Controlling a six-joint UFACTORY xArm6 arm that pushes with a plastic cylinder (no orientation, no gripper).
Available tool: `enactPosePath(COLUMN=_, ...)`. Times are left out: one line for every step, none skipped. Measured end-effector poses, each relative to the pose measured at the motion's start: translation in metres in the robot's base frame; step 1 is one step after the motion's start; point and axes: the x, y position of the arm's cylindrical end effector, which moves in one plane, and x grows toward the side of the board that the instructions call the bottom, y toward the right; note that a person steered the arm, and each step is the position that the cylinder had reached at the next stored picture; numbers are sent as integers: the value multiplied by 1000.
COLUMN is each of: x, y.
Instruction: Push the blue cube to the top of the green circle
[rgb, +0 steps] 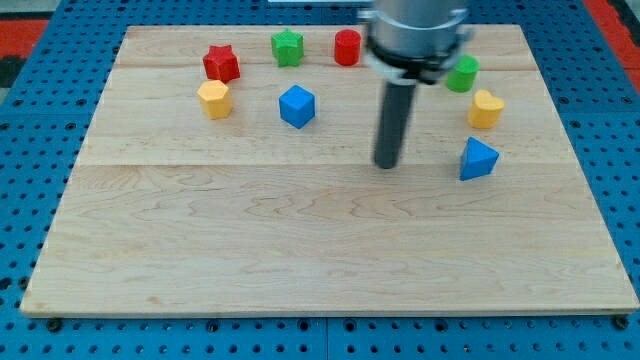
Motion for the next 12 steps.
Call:
enactPosePath(x=-30, y=-62)
enactPosePath(x=-56, y=-78)
enactPosePath(x=-57, y=-81)
enactPosePath(x=-57, y=-81)
enactPosePath(x=-68, y=-83)
enactPosePath(x=-98, y=-83)
enactPosePath(x=-103, y=-109)
enactPosePath(x=-122, y=-130)
enactPosePath(x=-145, y=-116)
enactPosePath(x=-144, y=-83)
enactPosePath(x=-123, y=-83)
enactPosePath(x=-122, y=-82)
